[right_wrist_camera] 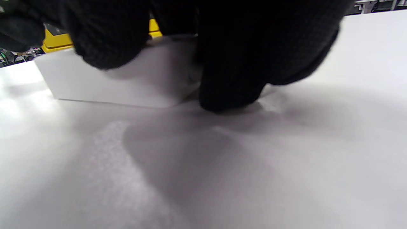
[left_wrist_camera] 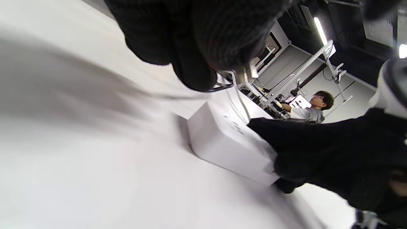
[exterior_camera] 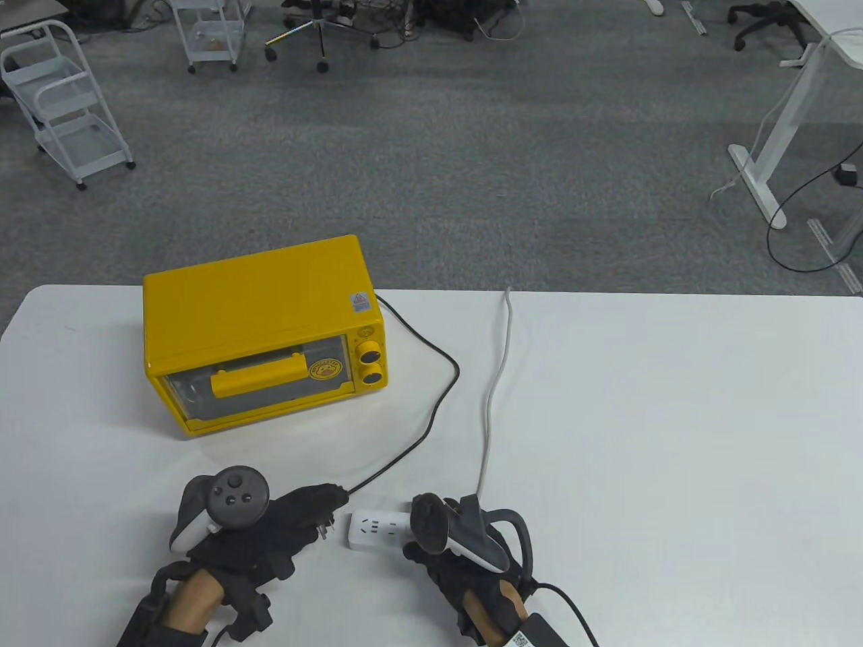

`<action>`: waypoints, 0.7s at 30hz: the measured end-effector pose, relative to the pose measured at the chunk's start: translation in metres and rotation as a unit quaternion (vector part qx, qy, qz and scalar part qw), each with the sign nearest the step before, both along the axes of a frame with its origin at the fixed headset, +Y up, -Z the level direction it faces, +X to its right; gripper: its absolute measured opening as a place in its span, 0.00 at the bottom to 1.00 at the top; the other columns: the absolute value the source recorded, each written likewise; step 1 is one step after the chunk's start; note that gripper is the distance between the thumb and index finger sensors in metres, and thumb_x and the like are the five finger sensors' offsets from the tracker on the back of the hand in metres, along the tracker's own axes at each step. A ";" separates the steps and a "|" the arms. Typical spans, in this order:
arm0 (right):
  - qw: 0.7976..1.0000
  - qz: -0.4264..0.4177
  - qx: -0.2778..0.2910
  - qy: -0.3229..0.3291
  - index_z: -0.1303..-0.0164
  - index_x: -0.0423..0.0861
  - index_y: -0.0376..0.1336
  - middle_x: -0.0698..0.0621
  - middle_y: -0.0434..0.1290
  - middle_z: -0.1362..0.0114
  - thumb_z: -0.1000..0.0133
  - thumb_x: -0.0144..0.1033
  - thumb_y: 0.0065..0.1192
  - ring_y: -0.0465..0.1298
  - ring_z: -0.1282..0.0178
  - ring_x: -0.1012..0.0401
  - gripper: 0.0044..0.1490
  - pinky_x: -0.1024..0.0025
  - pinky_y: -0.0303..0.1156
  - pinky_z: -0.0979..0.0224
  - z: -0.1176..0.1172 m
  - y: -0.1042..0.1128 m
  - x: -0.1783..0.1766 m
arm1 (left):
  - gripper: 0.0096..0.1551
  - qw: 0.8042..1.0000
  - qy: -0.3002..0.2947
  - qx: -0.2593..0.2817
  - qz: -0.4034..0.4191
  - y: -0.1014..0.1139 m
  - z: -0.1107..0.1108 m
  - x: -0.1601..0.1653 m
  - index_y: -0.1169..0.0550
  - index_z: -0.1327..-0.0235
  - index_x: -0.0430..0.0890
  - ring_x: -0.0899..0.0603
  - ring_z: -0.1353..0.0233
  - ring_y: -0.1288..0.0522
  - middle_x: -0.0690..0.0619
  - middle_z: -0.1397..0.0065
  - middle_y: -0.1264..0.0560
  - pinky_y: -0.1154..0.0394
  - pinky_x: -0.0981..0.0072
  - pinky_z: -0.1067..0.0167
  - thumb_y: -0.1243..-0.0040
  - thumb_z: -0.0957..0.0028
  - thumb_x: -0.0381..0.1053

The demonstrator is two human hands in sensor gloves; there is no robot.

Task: Plug the oven into the power strip

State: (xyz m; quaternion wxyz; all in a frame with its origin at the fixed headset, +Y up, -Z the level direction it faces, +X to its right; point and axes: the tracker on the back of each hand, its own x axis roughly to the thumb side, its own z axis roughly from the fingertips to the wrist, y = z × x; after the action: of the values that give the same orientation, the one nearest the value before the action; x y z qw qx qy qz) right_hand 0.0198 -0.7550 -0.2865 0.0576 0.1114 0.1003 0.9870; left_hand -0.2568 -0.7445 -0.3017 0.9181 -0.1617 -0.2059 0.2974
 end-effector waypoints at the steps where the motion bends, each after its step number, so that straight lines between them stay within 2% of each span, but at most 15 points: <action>1: 1.000 -0.001 -0.001 0.000 0.21 0.54 0.60 0.43 0.73 0.34 0.53 0.57 0.64 0.84 0.49 0.60 0.46 0.61 0.81 0.42 0.000 0.000 0.000 | 0.37 1.000 0.009 0.005 -0.006 -0.001 0.000 0.001 0.29 0.25 0.57 0.49 0.25 0.20 0.55 0.16 0.29 0.24 0.54 0.27 0.34 0.51 0.42; 5: 1.000 0.000 0.002 0.001 0.21 0.54 0.60 0.43 0.73 0.34 0.53 0.57 0.64 0.84 0.49 0.60 0.46 0.61 0.81 0.42 0.001 -0.001 0.000 | 0.38 0.998 0.036 0.034 -0.031 -0.002 0.000 0.004 0.26 0.26 0.58 0.54 0.35 0.16 0.58 0.23 0.21 0.22 0.55 0.29 0.34 0.57 0.51; 8: 1.000 -0.001 0.000 0.001 0.21 0.54 0.60 0.43 0.73 0.34 0.53 0.57 0.64 0.84 0.49 0.60 0.47 0.61 0.81 0.42 0.000 -0.001 0.001 | 0.39 0.996 0.045 0.062 -0.040 0.001 0.002 0.012 0.27 0.27 0.55 0.52 0.42 0.17 0.60 0.27 0.19 0.23 0.50 0.34 0.38 0.58 0.57; 12: 1.000 0.000 0.001 0.001 0.21 0.54 0.60 0.43 0.73 0.34 0.53 0.57 0.64 0.84 0.49 0.60 0.46 0.61 0.81 0.42 0.000 -0.001 0.000 | 0.41 0.983 0.057 0.132 -0.115 0.003 0.004 0.032 0.25 0.31 0.52 0.53 0.50 0.18 0.58 0.37 0.15 0.22 0.50 0.37 0.40 0.62 0.62; 16: 1.000 0.000 0.000 0.001 0.21 0.54 0.59 0.43 0.73 0.34 0.52 0.57 0.64 0.84 0.49 0.60 0.47 0.61 0.81 0.42 0.001 -0.001 0.000 | 0.40 0.976 0.047 0.155 -0.143 -0.004 0.003 0.052 0.22 0.35 0.54 0.53 0.53 0.18 0.58 0.42 0.14 0.22 0.50 0.39 0.38 0.65 0.63; 21: 1.000 -0.001 -0.001 0.002 0.21 0.54 0.59 0.43 0.73 0.34 0.52 0.57 0.64 0.84 0.49 0.60 0.47 0.61 0.80 0.42 0.000 -0.001 0.000 | 0.37 0.969 0.043 0.188 -0.154 -0.003 0.005 0.064 0.20 0.37 0.58 0.52 0.53 0.18 0.55 0.42 0.14 0.22 0.49 0.37 0.36 0.66 0.61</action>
State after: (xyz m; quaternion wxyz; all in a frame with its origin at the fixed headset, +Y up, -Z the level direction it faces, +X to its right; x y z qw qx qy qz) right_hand 0.0200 -0.7563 -0.2861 0.0581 0.1138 0.1015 0.9866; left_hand -0.1930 -0.7472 -0.2967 0.9747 -0.0033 -0.1914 0.1152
